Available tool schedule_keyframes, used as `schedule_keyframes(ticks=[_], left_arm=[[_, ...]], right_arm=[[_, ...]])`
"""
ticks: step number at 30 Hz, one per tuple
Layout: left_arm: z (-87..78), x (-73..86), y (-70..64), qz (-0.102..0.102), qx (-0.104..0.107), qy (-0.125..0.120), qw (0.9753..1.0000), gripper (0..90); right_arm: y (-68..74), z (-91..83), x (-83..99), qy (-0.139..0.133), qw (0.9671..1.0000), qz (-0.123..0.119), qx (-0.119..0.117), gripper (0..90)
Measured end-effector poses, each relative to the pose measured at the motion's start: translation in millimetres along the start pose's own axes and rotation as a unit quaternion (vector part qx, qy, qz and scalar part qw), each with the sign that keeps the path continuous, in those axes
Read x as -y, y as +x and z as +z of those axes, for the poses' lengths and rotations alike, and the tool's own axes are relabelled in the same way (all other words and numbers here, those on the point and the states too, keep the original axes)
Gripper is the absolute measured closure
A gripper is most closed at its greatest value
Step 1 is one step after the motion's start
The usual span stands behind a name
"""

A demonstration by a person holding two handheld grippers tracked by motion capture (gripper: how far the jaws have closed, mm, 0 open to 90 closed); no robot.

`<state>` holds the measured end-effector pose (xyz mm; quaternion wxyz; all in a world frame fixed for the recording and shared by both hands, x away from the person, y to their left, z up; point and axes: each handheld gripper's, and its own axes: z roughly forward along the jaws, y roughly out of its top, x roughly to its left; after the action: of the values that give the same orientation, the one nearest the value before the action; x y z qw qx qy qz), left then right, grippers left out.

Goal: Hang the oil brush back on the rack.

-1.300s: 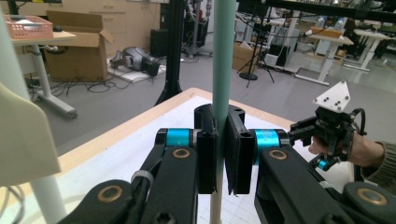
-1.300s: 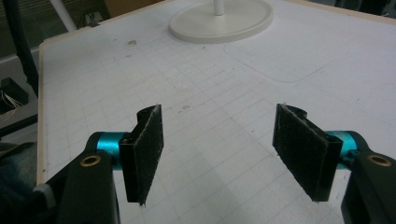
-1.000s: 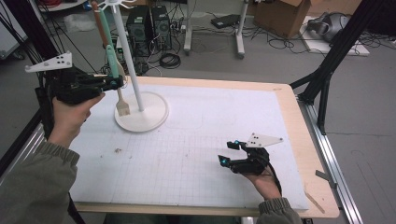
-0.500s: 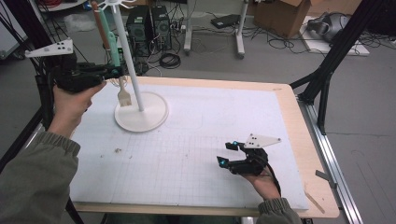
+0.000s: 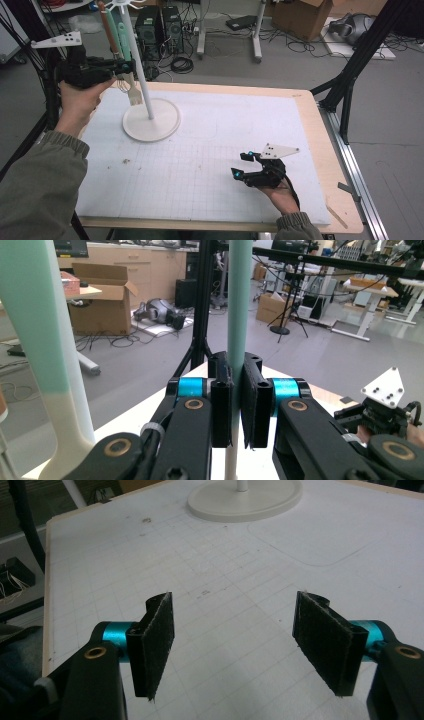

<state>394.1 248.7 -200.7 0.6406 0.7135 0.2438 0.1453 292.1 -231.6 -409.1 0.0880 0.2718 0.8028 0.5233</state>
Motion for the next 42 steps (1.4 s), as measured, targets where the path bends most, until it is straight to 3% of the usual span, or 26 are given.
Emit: schedule_keyframes(ticks=[24,31,42], left_arm=[[13.7,-12.8,14.8,-0.026,-0.006,-0.015,0.9995,83.9],[15.0,-11.2,18.8,-0.029,-0.013,-0.007,0.9995,83.9],[16.5,-10.2,22.3,-0.038,-0.012,-0.015,0.9991,83.9]], right_arm=[[0.7,-0.4,-2.2,-0.007,1.0000,-0.003,-0.002,32.2],[0.4,-1.9,-2.6,-0.013,0.9999,-0.005,-0.001,32.2],[0.9,-2.9,-2.9,-0.014,0.9999,-0.003,-0.001,32.2]])
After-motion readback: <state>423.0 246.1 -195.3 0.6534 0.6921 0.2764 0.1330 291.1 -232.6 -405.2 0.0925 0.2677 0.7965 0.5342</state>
